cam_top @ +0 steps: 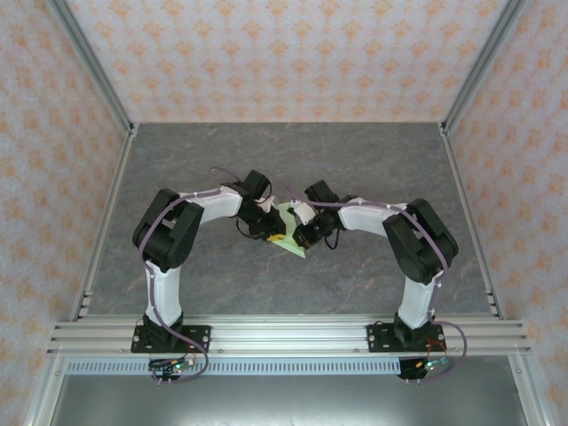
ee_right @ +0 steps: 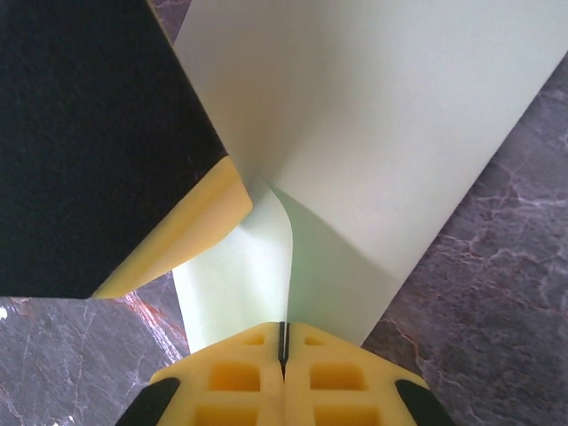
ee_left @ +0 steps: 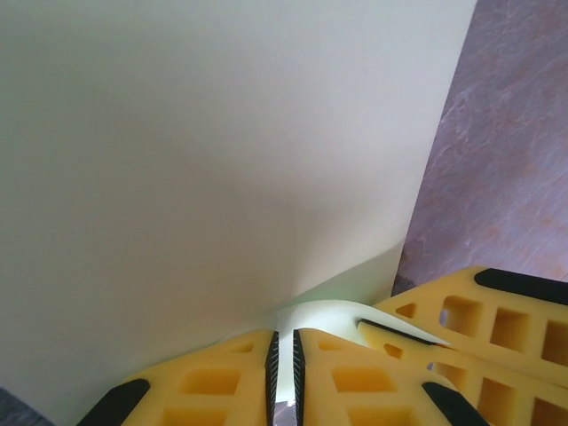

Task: Fold a paper plane with a square sheet of paper (fold left side to right side)
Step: Third fold the triangle at the center of the table.

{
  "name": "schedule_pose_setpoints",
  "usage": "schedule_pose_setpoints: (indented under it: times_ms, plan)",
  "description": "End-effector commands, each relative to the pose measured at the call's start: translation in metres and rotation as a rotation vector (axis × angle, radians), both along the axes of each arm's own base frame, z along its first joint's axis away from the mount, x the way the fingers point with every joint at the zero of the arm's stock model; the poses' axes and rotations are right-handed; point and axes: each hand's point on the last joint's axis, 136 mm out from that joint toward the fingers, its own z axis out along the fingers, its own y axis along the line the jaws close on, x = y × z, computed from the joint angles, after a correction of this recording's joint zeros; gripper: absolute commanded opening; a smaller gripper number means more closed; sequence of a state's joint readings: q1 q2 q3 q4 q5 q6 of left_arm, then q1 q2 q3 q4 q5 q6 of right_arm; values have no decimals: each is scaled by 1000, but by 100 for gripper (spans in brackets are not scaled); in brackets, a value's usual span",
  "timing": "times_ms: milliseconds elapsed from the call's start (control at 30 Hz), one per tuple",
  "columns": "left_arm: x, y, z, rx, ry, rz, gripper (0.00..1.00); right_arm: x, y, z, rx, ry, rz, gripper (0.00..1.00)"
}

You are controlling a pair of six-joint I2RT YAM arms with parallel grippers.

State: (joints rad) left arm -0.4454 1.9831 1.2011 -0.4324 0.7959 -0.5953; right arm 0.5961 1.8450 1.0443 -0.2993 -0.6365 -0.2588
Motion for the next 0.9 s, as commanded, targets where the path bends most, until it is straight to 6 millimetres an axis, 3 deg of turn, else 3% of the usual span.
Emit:
schedule_pose_setpoints:
  times_ms: [0,200,333,467,633,867]
  plan:
    - [-7,6,2,33,-15,3,16,-22,-7,-22,-68,95,28,8]
    - [-11,10,-2,44,-11,8,16,-13,0,-10,-34,85,-10,19]
    - [-12,11,-3,49,-13,6,16,8,-3,19,-2,35,-102,32]
    - [-10,10,0,45,-21,8,16,16,-10,45,31,-2,-153,44]
    - [-8,9,4,40,-32,8,16,1,-16,48,35,50,-172,48]
    - [-6,9,6,40,-38,13,16,-33,9,63,263,269,-178,38]
